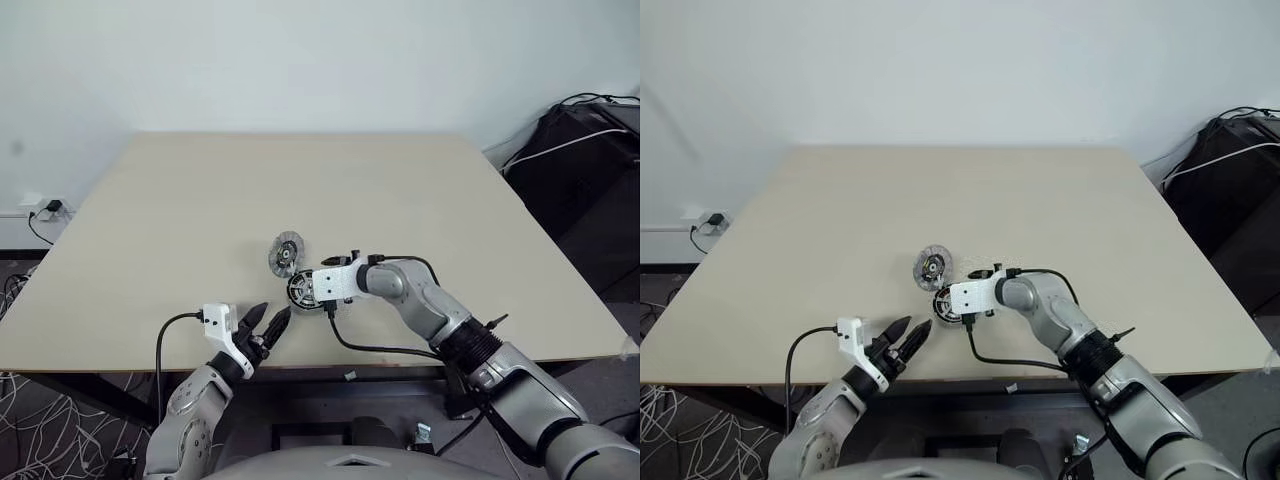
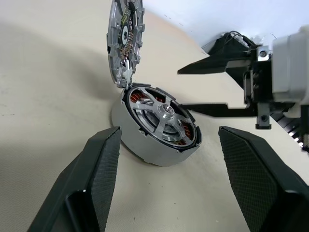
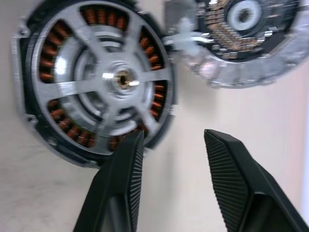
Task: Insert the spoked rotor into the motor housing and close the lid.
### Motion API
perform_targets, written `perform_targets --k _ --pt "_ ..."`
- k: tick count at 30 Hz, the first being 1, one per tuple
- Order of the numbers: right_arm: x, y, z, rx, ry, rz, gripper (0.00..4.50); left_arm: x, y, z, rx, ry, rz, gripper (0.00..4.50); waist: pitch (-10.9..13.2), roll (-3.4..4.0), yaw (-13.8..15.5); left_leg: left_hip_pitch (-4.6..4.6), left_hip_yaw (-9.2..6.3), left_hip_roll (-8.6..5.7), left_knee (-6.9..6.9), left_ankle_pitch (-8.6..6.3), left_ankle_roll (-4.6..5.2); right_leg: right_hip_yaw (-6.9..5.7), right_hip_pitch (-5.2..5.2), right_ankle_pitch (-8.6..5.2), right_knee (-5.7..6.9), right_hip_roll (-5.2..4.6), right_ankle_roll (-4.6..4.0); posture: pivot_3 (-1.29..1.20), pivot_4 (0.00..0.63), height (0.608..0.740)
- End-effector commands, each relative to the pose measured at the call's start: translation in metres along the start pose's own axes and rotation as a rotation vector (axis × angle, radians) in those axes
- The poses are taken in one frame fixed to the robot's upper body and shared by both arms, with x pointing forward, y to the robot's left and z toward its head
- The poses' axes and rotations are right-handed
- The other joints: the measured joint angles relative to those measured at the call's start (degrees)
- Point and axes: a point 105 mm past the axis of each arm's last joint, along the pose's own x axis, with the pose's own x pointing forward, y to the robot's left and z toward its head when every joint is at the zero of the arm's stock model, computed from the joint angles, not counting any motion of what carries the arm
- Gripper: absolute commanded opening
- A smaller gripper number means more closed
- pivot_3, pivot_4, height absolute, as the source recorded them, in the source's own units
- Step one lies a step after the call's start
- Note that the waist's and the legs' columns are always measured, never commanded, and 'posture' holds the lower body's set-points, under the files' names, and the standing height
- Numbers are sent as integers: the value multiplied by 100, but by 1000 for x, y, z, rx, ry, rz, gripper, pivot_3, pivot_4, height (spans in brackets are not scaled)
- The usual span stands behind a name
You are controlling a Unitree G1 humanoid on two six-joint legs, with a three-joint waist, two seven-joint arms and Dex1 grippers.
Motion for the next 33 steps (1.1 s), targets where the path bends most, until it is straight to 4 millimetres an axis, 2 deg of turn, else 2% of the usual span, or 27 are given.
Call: perform_targets --k 1,2,5,9,10,13,17,25,30,33 --pt "-18 -27 14 17 -64 -102 2110 4 -5 6 -3 -36 -27 3402 0 0 3 0 0 0 0 0 0 0 0 0 0 0 0 0 0 740" --pt "-21 -30 16 39 -77 -117 2110 4 -5 6 -3 -36 -29 3402 0 0 3 0 -1 0 0 0 0 0 0 0 0 0 0 0 0 740" --pt "-31 -34 20 157 -122 -158 1526 3 -5 6 -3 -36 -31 3402 -1 -1 17 0 -2 1 0 0 0 -1 2 0 -1 0 0 0 0 740" --pt "-29 -18 19 412 -162 -176 201 2 -5 7 -1 -35 -32 3402 -2 -2 26 0 -2 2 0 0 0 -1 2 0 0 0 0 0 0 740" --pt "-25 -12 17 500 -165 -183 24 2 -4 7 2 -34 -32 3402 -3 -3 23 0 -3 2 0 0 0 -1 2 0 0 0 0 0 0 740" --pt "-10 5 20 759 -181 -190 24 1 -3 8 28 -28 -32 3402 -2 -1 0 0 -1 4 0 -1 -1 1 -2 0 3 0 -1 0 0 740" --pt "4 11 27 917 -201 -195 24 0 0 9 115 -4 -21 3402 0 4 -43 0 -1 11 -1 -11 -21 2 -5 0 10 -2 0 0 0 740" --pt "18 3 31 1011 -222 -214 24 -2 5 7 296 43 -19 3402 1 11 -61 -1 0 7 -4 -15 -31 2 -8 -1 12 -2 -1 0 0 740" --pt "29 22 24 1018 -170 -142 24 -4 7 3 401 70 -25 3402 1 12 -67 0 0 2 -9 -13 -31 1 -11 -2 12 0 -3 0 0 740" --pt "34 43 19 1006 -114 -83 24 -4 7 3 460 57 -26 3402 -11 28 -71 0 1 2 -11 -12 -30 2 -11 -2 12 0 -3 0 0 740"
